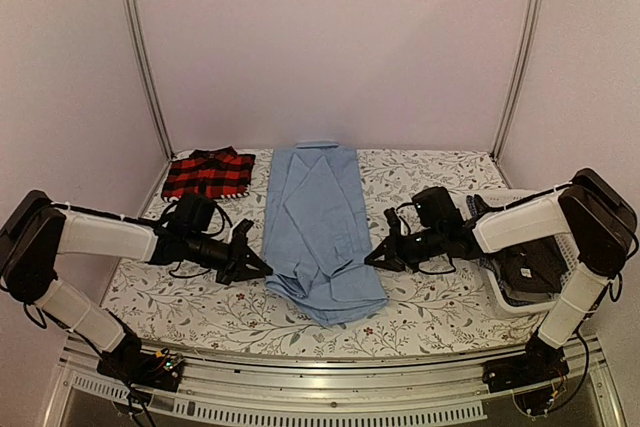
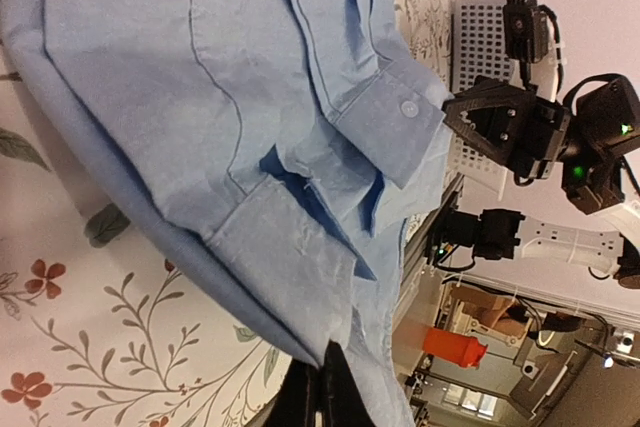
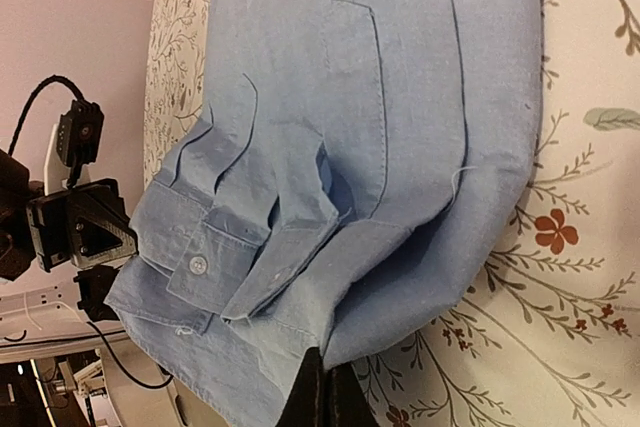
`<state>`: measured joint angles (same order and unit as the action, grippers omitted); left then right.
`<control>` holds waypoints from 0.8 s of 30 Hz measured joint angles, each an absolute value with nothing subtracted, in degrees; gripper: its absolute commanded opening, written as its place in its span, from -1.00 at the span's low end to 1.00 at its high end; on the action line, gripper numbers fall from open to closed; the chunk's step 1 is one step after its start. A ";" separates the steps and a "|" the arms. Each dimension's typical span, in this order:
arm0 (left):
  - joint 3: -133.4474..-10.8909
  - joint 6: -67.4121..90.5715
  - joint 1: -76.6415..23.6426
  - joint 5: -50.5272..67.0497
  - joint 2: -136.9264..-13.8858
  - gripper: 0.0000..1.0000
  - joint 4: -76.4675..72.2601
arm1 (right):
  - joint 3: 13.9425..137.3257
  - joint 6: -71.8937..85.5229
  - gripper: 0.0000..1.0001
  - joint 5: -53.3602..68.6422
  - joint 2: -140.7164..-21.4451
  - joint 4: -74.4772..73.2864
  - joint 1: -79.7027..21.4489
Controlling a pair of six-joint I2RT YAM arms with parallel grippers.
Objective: Fold and stack the long sleeve shirts
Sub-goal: Pick up the rectangle-folded shirt from the center of the board, then fold the rectangle-folded shirt at the center of the board.
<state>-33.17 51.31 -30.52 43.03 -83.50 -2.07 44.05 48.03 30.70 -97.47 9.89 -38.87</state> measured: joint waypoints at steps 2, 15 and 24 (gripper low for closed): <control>-33.17 52.69 -29.85 43.72 -83.50 -1.00 -3.86 | 45.21 48.14 -1.00 30.81 -97.47 9.89 -38.28; -37.30 60.49 -23.86 44.21 -93.78 -1.00 -19.40 | 56.16 49.56 -1.00 30.46 -103.18 10.81 -34.02; -42.61 62.19 -22.06 41.58 -102.98 -1.00 -24.97 | 61.30 50.50 -1.00 30.13 -112.75 11.64 -32.10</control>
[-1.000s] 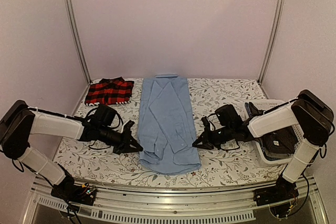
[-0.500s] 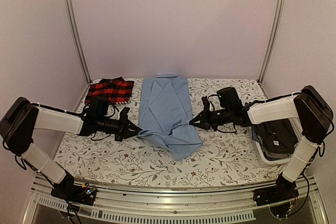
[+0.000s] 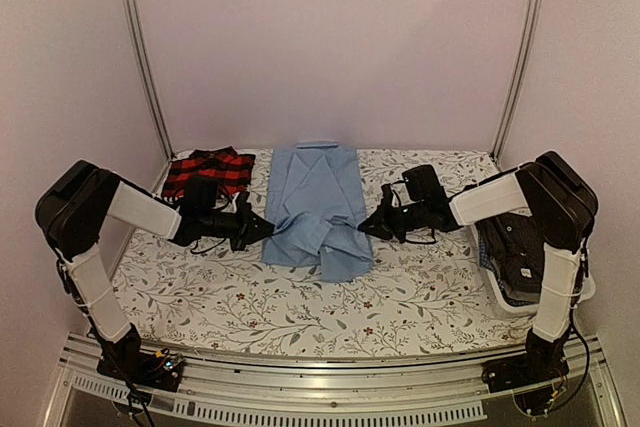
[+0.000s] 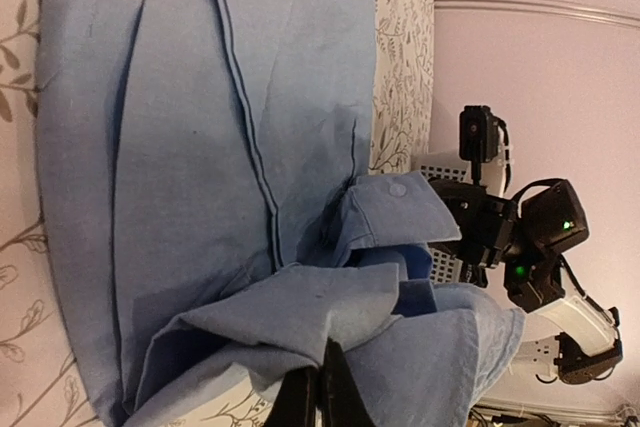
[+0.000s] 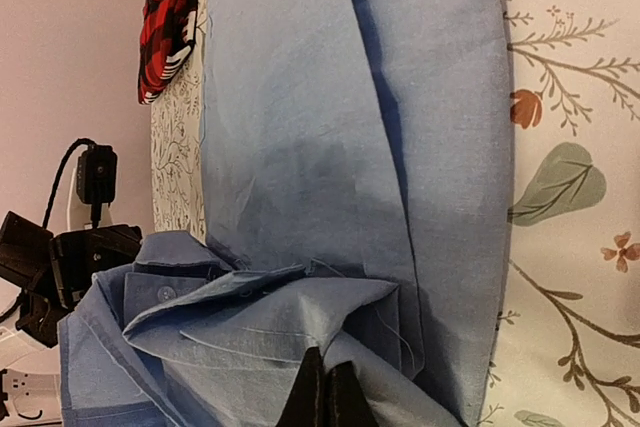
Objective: Fold and stack the long sleeve shirts
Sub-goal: Fold the rectangle-folded shirt at the center of the board.
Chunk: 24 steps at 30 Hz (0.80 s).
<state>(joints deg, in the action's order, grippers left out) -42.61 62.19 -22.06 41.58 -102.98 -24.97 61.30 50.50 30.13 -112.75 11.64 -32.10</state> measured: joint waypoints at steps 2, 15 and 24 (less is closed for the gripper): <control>-43.68 62.30 -21.93 40.88 -103.70 -1.00 -25.43 | 61.82 50.68 -1.00 30.06 -113.49 11.66 -31.81; -44.27 62.67 -21.15 36.34 -103.88 -1.00 -25.63 | 65.78 51.22 -0.98 29.91 -115.44 11.68 -29.80; -47.00 61.43 -21.02 33.30 -104.27 -0.10 -24.16 | 68.97 49.47 -0.29 29.41 -116.25 9.91 -29.15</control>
<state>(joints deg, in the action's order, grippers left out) -47.00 61.43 -21.02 33.30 -104.27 -24.16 68.97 49.47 29.41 -116.25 9.91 -29.15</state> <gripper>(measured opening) 0.346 0.223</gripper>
